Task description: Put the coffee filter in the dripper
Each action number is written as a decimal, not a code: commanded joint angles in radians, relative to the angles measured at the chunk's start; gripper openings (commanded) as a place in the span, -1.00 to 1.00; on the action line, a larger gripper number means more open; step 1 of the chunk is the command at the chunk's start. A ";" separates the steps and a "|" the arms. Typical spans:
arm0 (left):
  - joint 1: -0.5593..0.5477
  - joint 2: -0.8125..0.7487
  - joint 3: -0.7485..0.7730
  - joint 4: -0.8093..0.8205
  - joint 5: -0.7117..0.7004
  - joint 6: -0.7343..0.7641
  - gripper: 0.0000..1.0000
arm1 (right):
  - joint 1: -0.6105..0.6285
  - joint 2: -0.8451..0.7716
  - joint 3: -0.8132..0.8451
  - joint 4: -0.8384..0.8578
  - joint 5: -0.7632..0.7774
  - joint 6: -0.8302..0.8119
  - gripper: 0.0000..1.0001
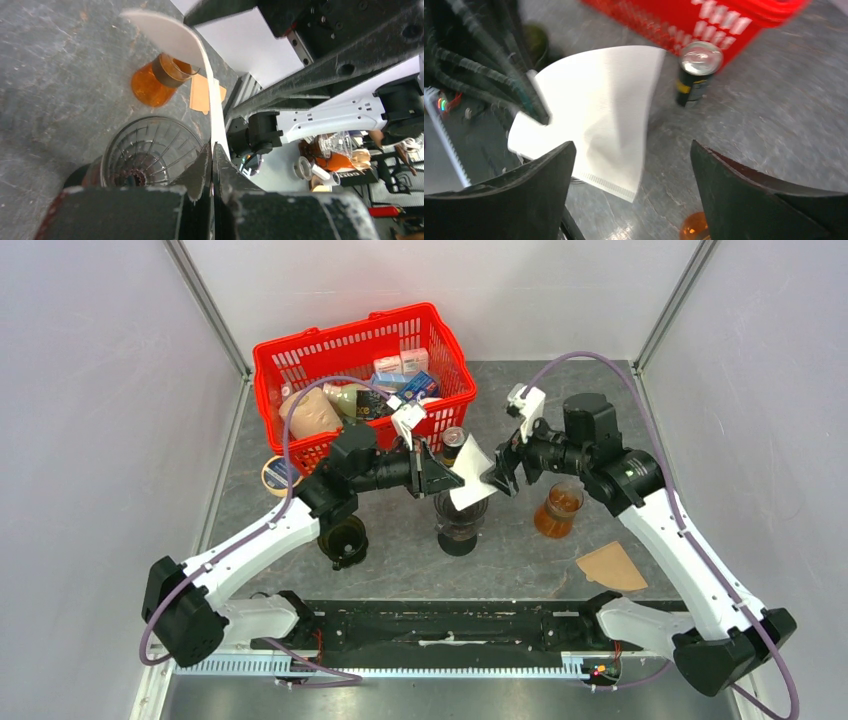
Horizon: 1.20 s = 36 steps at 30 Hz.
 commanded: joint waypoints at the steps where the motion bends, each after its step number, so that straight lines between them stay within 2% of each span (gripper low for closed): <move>1: -0.004 -0.082 0.017 -0.008 -0.113 0.080 -0.96 | 0.002 -0.093 -0.032 0.222 0.372 0.368 0.94; 3: -0.005 -0.112 0.013 0.001 -0.154 0.106 -0.96 | -0.002 -0.129 -0.084 0.281 0.456 0.536 0.94; 9: -0.003 -0.177 0.021 0.006 -0.223 0.169 -0.96 | -0.029 -0.178 -0.190 0.399 0.254 0.789 0.94; 16: -0.003 -0.210 -0.036 0.102 -0.208 0.113 -0.95 | -0.039 -0.165 -0.358 0.909 -0.049 1.021 0.91; 19: -0.003 -0.221 -0.046 0.113 -0.231 0.096 -0.95 | -0.040 -0.138 -0.367 0.985 -0.109 1.071 0.80; 23: -0.003 -0.202 -0.044 0.139 -0.185 0.070 -0.95 | -0.040 -0.101 -0.355 1.007 -0.130 1.093 0.61; 28: -0.004 -0.194 -0.045 0.146 -0.206 0.052 -0.96 | -0.041 -0.057 -0.341 1.048 -0.215 1.135 0.35; 33: -0.003 -0.191 -0.043 0.144 -0.225 0.039 -0.96 | -0.041 -0.060 -0.360 1.096 -0.218 1.159 0.25; 36: -0.003 -0.191 -0.044 0.140 -0.225 0.037 -0.95 | -0.040 -0.068 -0.365 1.100 -0.210 1.158 0.06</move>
